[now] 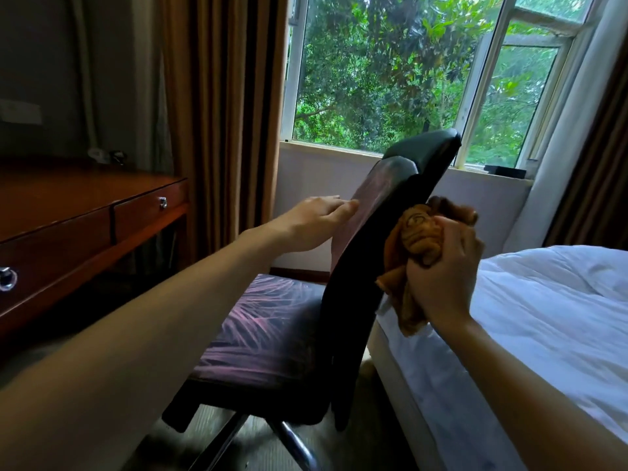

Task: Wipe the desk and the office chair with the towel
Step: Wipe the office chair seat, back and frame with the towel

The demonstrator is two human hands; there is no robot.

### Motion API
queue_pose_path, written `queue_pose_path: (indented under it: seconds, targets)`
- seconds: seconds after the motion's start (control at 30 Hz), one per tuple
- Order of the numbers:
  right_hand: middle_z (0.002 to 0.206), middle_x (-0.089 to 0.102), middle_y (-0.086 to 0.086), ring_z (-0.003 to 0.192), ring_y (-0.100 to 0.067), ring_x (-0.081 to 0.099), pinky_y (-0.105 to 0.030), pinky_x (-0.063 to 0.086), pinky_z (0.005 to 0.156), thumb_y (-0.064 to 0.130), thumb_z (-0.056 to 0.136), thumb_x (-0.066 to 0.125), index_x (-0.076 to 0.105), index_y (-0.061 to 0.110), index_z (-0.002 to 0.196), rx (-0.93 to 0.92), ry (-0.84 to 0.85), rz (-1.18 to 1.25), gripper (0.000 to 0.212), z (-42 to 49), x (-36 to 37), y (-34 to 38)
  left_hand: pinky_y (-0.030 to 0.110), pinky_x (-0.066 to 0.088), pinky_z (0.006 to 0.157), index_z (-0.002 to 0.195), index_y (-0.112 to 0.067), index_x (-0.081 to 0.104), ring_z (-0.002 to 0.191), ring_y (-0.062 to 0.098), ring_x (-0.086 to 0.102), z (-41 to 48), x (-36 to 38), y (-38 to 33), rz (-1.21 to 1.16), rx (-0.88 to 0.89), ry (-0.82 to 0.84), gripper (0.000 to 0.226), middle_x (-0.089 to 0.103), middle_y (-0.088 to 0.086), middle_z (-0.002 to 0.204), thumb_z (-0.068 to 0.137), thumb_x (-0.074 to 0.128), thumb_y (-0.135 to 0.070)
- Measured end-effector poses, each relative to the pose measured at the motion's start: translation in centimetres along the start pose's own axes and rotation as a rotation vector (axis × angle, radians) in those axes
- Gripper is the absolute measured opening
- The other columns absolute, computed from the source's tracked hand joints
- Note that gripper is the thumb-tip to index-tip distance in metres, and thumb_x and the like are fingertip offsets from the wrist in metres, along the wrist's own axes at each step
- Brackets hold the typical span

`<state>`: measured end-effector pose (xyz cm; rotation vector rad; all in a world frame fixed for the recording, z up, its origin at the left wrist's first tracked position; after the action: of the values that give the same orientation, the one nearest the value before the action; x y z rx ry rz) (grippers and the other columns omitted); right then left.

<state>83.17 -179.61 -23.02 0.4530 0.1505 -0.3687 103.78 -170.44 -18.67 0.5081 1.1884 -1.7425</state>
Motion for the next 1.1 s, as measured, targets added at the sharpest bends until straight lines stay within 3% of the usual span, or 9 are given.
queue_pose_path:
  seconds: [0.17,0.27,0.37,0.53,0.63,0.77,0.93,1.03,1.1]
  targets:
    - [0.12,0.06,-0.019,0.112,-0.043,0.053,-0.049,0.05,0.088,0.009,0.082,0.072,0.063,0.008,0.117,0.229,0.193,-0.162,0.036,-2.4,0.4,-3.3,0.042,0.038,0.117,0.148,-0.011,0.054,0.143,0.024,0.044,-5.3,-0.5,5.4,0.039,-0.212,0.127,0.064,0.051,0.011,0.154,0.107,0.032,-0.055]
    - [0.116,0.061,-0.015,0.109,-0.039,0.051,-0.05,0.05,0.087,0.015,0.075,0.069,0.066,0.013,0.111,0.145,0.199,-0.166,0.036,-4.7,-0.6,-1.3,0.025,0.033,0.106,0.14,-0.011,0.062,0.132,0.009,0.046,-9.4,-1.2,9.1,-0.056,-0.34,0.086,0.063,0.056,0.008,0.15,0.107,0.033,-0.055]
    - [0.117,0.06,-0.012,0.109,-0.036,0.052,-0.046,0.049,0.086,0.027,0.067,0.06,0.067,0.015,0.112,0.037,0.2,-0.141,0.047,-7.3,-0.6,2.0,0.025,0.037,0.095,0.128,-0.008,0.07,0.115,0.013,0.056,-13.8,-1.4,12.9,-0.13,-0.476,0.005,0.059,0.066,0.011,0.136,0.108,0.036,-0.052]
    - [0.124,0.06,-0.011,0.112,-0.036,0.051,-0.051,0.051,0.09,0.024,0.074,0.071,0.066,0.019,0.121,-0.085,0.353,-0.155,0.047,-13.0,2.4,5.1,0.033,0.039,0.115,0.127,-0.004,0.071,0.126,0.02,0.06,-22.0,-0.5,17.2,-0.272,-0.633,-0.05,0.056,0.067,0.012,0.133,0.108,0.042,-0.048]
    - [0.127,0.059,-0.012,0.114,-0.038,0.05,-0.052,0.049,0.094,0.016,0.072,0.075,0.065,0.019,0.124,-0.064,0.41,-0.17,0.054,-15.6,4.1,4.6,0.022,0.041,0.102,0.124,-0.003,0.072,0.122,0.019,0.061,-26.2,0.4,19.0,-0.254,-0.692,-0.073,0.051,0.069,0.01,0.129,0.109,0.043,-0.042]
    - [0.132,0.056,-0.015,0.118,-0.041,0.045,-0.056,0.046,0.097,0.01,0.069,0.074,0.061,0.02,0.13,0.064,0.447,-0.239,0.063,-18.2,5.0,0.7,0.006,0.04,0.049,0.105,-0.012,0.072,0.08,0.013,0.055,-30.5,1.7,22.2,-0.243,-0.783,-0.092,0.04,0.063,0.01,0.103,0.109,0.043,-0.039]
    - [0.139,0.045,-0.023,0.125,-0.047,0.039,-0.059,0.04,0.102,0.008,0.071,0.074,0.057,0.018,0.13,0.298,0.576,-0.39,0.062,-22.0,5.7,-4.3,0.031,0.039,0.074,0.096,-0.015,0.067,0.094,0.018,0.052,-34.0,3.9,27.4,-0.225,-0.914,-0.122,0.044,0.061,-0.001,0.096,0.109,0.039,-0.047]
    - [0.144,0.042,-0.023,0.131,-0.047,0.038,-0.06,0.038,0.107,0.009,0.081,0.072,0.052,0.018,0.137,0.467,0.56,-0.388,0.059,-22.5,6.0,-7.5,0.033,0.035,0.09,0.087,-0.024,0.064,0.093,0.011,0.051,-34.9,5.0,30.1,-0.239,-0.979,-0.106,0.044,0.052,-0.014,0.09,0.108,0.038,-0.052]
    - [0.145,0.042,-0.022,0.131,-0.047,0.039,-0.06,0.039,0.109,0.01,0.082,0.071,0.052,0.018,0.139,0.484,0.56,-0.384,0.061,-22.0,6.6,-8.7,0.035,0.038,0.085,0.083,-0.024,0.063,0.085,0.005,0.05,-34.6,5.1,30.9,-0.231,-0.998,-0.127,0.045,0.052,-0.014,0.088,0.107,0.038,-0.053]
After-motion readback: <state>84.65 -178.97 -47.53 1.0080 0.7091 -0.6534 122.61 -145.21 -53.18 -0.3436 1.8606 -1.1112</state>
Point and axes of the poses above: each hand's wrist, its own z-axis towards the middle knuckle, its own x-axis out of the palm, y = z × x, the point moved 6 cm from there along z, towards the middle knuckle
